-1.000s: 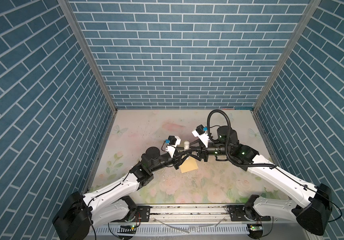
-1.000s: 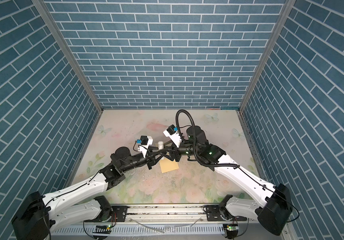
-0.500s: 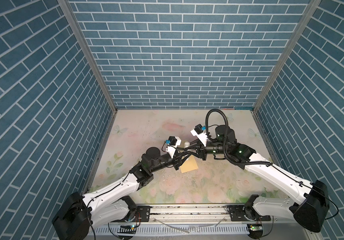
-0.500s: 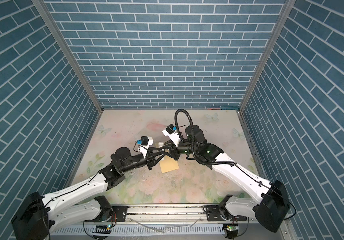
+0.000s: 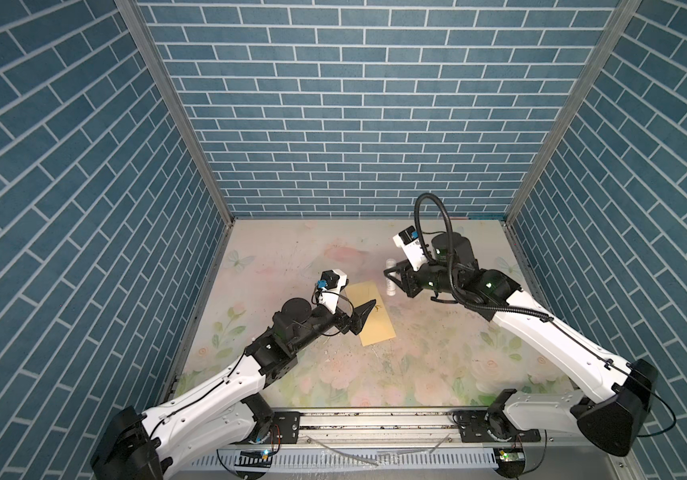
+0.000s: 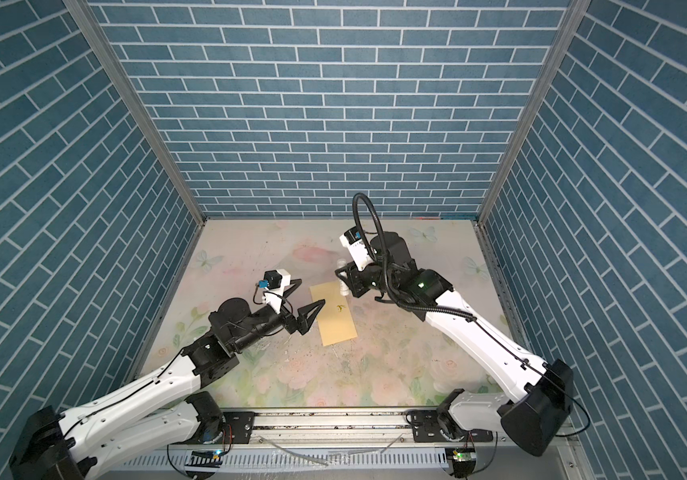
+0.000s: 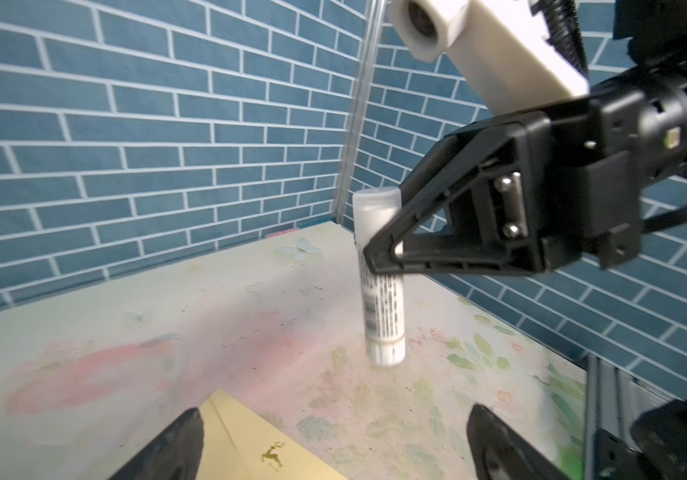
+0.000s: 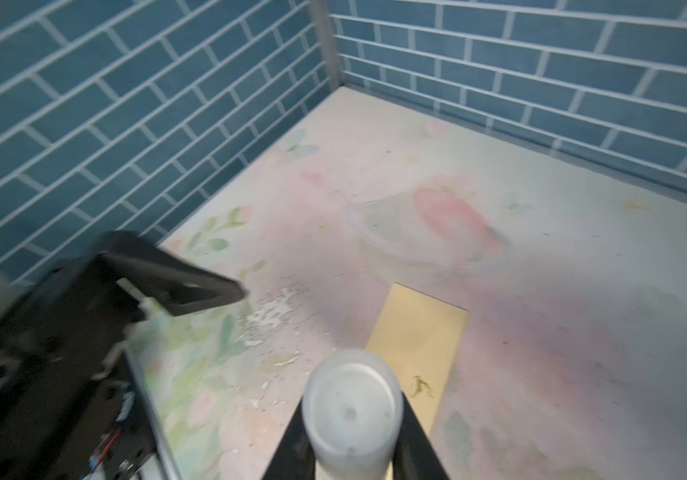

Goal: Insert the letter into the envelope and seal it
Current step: 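Lower the glue stick onto the table beside the envelope and release it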

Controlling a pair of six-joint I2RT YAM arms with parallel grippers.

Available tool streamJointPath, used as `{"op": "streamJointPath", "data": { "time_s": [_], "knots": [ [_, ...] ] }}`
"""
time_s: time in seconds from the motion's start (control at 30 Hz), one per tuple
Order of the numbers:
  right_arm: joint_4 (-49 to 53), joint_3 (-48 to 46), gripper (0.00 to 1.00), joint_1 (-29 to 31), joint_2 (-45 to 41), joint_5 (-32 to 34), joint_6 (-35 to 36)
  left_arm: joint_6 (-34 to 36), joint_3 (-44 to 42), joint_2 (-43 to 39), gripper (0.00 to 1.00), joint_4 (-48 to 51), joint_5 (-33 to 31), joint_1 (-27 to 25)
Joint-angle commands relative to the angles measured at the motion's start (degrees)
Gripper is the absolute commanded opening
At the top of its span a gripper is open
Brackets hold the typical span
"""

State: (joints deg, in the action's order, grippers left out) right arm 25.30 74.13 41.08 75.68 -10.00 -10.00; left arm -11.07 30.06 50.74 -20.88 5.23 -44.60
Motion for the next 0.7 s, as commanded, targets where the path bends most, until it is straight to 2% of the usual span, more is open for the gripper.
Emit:
{"op": "streamJointPath", "data": {
  "time_s": [0.0,0.13,0.33,0.67],
  "knots": [
    [12.94,6.61,0.0,-3.04,6.08,11.08,1.39,2.01,-0.59,-2.16,1.0,5.24,-7.29,0.04],
    [18.26,11.46,0.0,-7.13,12.83,11.82,1.09,1.97,-1.21,-3.84,1.0,6.51,-8.96,0.04],
    [21.14,15.38,0.0,-11.87,22.27,8.88,0.18,2.18,-2.3,-5.31,1.0,7.61,-10.92,0.04],
    [21.67,18.79,0.0,-15.4,36.5,5.69,-1.24,2.81,-4.01,-5.57,1.0,6.67,-12.41,0.04]
  ]
}}
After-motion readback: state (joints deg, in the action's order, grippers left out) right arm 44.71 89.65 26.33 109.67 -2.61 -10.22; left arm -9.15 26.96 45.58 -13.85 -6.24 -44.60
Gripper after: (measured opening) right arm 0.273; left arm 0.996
